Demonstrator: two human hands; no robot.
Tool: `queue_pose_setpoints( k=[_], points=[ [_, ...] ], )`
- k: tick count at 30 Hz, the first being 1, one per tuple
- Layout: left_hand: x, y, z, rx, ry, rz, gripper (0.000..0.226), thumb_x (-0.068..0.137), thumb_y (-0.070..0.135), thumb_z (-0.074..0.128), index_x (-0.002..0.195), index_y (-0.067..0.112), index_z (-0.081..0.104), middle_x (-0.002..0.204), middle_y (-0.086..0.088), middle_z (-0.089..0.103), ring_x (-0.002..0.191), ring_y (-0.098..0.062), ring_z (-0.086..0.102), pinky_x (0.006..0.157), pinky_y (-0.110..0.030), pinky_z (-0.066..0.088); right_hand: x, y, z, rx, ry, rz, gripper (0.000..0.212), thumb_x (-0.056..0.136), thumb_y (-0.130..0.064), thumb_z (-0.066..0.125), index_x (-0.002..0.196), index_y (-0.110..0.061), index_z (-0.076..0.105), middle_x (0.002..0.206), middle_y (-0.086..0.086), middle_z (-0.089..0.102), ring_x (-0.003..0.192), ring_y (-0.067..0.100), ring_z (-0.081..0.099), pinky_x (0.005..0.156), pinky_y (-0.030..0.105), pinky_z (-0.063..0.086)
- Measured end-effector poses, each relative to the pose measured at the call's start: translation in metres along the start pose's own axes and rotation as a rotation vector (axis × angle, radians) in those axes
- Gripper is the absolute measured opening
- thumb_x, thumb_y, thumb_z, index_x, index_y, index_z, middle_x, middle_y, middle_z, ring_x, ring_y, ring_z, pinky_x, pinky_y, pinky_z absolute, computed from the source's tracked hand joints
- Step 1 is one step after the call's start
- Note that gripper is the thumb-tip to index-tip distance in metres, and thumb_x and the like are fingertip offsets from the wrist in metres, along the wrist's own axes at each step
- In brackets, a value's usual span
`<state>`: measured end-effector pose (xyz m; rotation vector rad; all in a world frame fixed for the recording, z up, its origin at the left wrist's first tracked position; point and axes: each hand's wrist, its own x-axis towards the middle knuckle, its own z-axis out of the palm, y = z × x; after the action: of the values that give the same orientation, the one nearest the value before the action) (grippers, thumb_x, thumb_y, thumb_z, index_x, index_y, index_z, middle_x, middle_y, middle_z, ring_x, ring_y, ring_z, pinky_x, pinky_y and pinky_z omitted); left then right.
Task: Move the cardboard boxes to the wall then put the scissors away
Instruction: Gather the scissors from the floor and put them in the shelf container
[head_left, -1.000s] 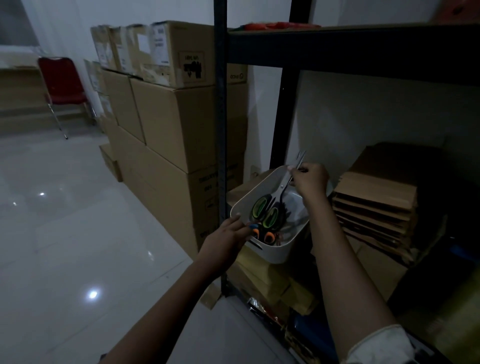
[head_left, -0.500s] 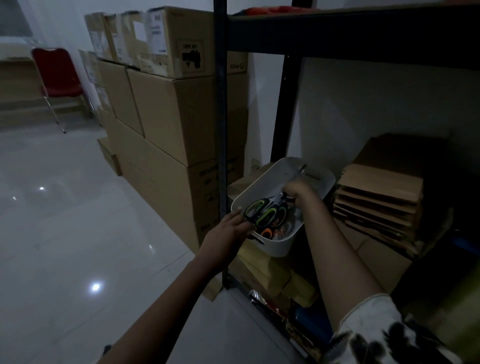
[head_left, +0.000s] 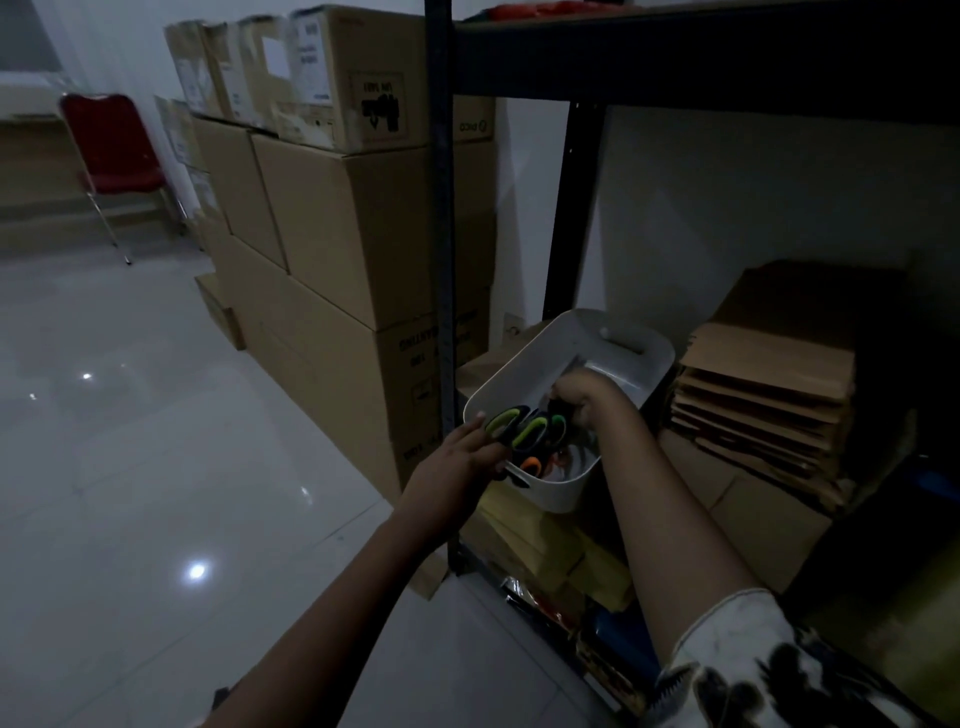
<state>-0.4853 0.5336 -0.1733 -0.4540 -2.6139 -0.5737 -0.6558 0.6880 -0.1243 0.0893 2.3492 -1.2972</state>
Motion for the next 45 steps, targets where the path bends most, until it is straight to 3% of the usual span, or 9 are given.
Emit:
queue_pose_setpoints(
  k=[3,10,14,18,26,31,36,41,45],
  points=[
    [-0.001,0.000,0.000,-0.013,-0.003,-0.007,0.020,0.089,0.007,0.063,0.108,0.012,0.069,0.127,-0.011,0.060,0.141,-0.033,0.033,0.101,-0.045,0.045,-0.027,-0.009,0.005,-0.073,0.022,-0.018,0.042,0.099,-0.004,0.044,0.140,0.001,0.041,0.127,0.019,0.049,0.093,0.031,0.053,0.069,0.034,0.043],
    [0.008,0.008,-0.002,-0.069,0.068,-0.025,0.021,0.086,0.003,0.067,0.107,0.007,0.068,0.142,-0.021,0.046,0.141,-0.034,0.031,0.094,-0.048,0.052,-0.052,-0.018,-0.004,-0.106,0.118,-0.086,0.012,0.091,-0.007,0.059,0.104,-0.004,0.058,0.091,0.016,0.059,0.076,0.027,0.056,0.055,0.029,0.045],
    [0.020,0.010,-0.004,-0.208,0.105,-0.037,0.022,0.090,0.003,0.062,0.110,0.006,0.068,0.141,-0.018,0.048,0.143,-0.028,0.028,0.100,-0.045,0.046,-0.066,-0.022,-0.007,-0.151,0.087,-0.162,0.034,0.095,-0.022,0.061,0.121,-0.001,0.057,0.115,0.017,0.061,0.099,0.029,0.059,0.080,0.036,0.050],
    [0.031,0.006,-0.005,-0.282,0.085,-0.055,0.018,0.093,0.007,0.059,0.108,0.009,0.069,0.136,-0.015,0.055,0.144,-0.023,0.029,0.100,-0.042,0.046,-0.078,-0.026,-0.004,-0.201,0.016,-0.214,0.036,0.094,-0.027,0.062,0.114,0.002,0.062,0.113,0.018,0.067,0.105,0.032,0.063,0.100,0.046,0.048],
    [0.047,0.004,0.008,-0.280,0.084,-0.058,0.015,0.092,0.009,0.062,0.104,0.012,0.070,0.139,-0.012,0.053,0.142,-0.013,0.027,0.097,-0.037,0.046,-0.083,-0.026,0.001,-0.318,-0.021,-0.255,0.034,0.096,-0.030,0.058,0.113,-0.001,0.064,0.109,0.018,0.066,0.102,0.031,0.064,0.094,0.045,0.051],
    [0.060,0.011,0.015,-0.361,0.095,-0.075,0.020,0.093,0.008,0.059,0.111,0.010,0.068,0.141,-0.014,0.051,0.143,-0.009,0.018,0.097,-0.023,0.035,-0.077,-0.024,-0.004,-0.340,0.053,-0.241,0.035,0.099,-0.028,0.051,0.125,-0.006,0.061,0.122,0.018,0.061,0.116,0.033,0.054,0.105,0.050,0.041],
    [0.075,0.023,0.025,-0.406,0.051,-0.110,0.019,0.095,0.009,0.055,0.111,0.008,0.067,0.143,-0.012,0.047,0.144,-0.007,0.011,0.109,-0.028,0.031,-0.075,-0.018,-0.005,-0.227,0.119,-0.252,0.031,0.101,-0.022,0.049,0.126,-0.006,0.058,0.115,0.015,0.062,0.101,0.026,0.060,0.089,0.040,0.049],
    [0.080,0.026,0.038,-0.401,0.051,-0.095,0.036,0.094,0.010,0.057,0.130,0.008,0.056,0.154,-0.005,0.034,0.139,-0.025,0.035,0.105,-0.040,0.044,-0.089,-0.013,0.005,-0.077,0.207,-0.362,0.031,0.103,-0.018,0.044,0.131,-0.011,0.055,0.116,0.010,0.061,0.090,0.015,0.057,0.081,0.033,0.050],
    [0.068,0.020,0.033,-0.413,0.149,-0.102,0.048,0.093,0.011,0.058,0.140,0.007,0.047,0.153,-0.008,0.035,0.139,-0.020,0.036,0.106,-0.028,0.041,-0.096,-0.011,0.023,-0.077,0.346,-0.522,0.036,0.102,-0.021,0.047,0.137,-0.016,0.051,0.133,0.007,0.054,0.122,0.021,0.052,0.093,0.029,0.044]
  ],
)
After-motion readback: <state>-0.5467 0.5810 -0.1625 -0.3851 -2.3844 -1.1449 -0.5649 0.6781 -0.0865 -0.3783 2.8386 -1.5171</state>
